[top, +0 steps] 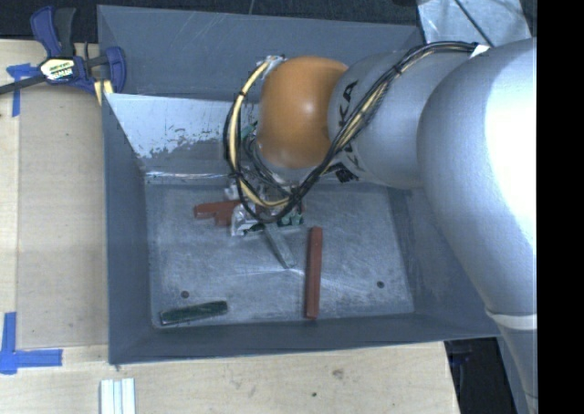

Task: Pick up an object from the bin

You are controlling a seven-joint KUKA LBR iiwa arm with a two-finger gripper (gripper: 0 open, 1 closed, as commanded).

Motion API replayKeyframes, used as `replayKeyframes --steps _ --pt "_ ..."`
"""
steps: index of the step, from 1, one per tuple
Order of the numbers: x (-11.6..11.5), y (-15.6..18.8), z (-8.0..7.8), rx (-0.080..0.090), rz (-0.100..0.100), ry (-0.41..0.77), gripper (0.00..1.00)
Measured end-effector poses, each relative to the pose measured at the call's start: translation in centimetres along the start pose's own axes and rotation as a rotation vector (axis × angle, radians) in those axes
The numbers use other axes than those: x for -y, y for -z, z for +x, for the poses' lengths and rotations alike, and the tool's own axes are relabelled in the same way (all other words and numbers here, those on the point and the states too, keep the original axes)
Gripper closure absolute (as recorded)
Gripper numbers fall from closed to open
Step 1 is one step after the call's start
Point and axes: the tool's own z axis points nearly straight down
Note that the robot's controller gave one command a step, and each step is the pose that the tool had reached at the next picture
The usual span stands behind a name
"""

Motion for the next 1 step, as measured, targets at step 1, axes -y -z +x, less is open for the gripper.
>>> replayKeyframes --steps 1 --pt "-0.94 14.51 -1.00 -0.011 0.002 -0.031 1.00"
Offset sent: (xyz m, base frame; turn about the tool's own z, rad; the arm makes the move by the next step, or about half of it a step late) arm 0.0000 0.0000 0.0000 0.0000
